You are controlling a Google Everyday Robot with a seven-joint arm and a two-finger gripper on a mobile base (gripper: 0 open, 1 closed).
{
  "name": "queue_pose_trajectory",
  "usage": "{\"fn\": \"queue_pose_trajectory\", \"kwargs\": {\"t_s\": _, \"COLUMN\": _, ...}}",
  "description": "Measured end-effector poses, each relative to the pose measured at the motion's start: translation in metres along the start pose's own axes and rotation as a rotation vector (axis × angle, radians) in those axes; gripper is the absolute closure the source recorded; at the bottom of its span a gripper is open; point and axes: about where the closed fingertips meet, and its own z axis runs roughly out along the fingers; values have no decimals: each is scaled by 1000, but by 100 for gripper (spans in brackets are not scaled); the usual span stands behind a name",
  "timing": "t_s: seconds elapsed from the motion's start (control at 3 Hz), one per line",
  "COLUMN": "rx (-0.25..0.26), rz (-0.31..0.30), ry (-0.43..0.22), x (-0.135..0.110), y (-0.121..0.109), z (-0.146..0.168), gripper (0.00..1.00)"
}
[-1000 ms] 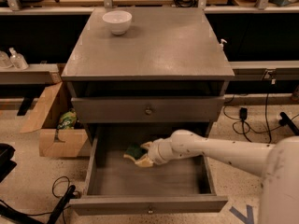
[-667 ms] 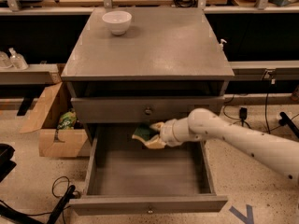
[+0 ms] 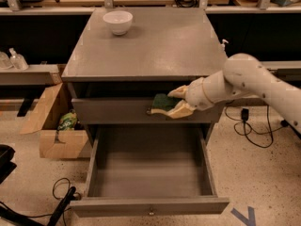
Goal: Pick sponge from middle drawer and place on counter
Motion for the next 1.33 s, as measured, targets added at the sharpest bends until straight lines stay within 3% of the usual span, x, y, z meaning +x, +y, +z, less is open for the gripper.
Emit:
{"fn": "queue_pose_trajectory", "kwargs": {"t_s": 0.33, "rx": -91, "rz": -46, "ry": 1, "x": -12, "y": 6, "z": -34, "gripper": 100}}
{"fn": "queue_pose_trajectory", "kwargs": {"t_s": 0.67, "rx": -263, "rz": -92, "ry": 10, "x": -19, "y": 41, "z": -70, "gripper": 100}}
{"fn": "queue_pose_trajectory", "kwargs": {"t_s": 1.0, "rx": -316, "rz": -76, "ry": 56, "x": -17, "y": 52, "z": -88, "gripper": 100}}
{"fn": "queue_pose_trajectory", "kwargs": {"t_s": 1.33, "rx": -254, "rz": 3, "ry": 94, "x": -24, "y": 17, "z": -94, "gripper": 100}}
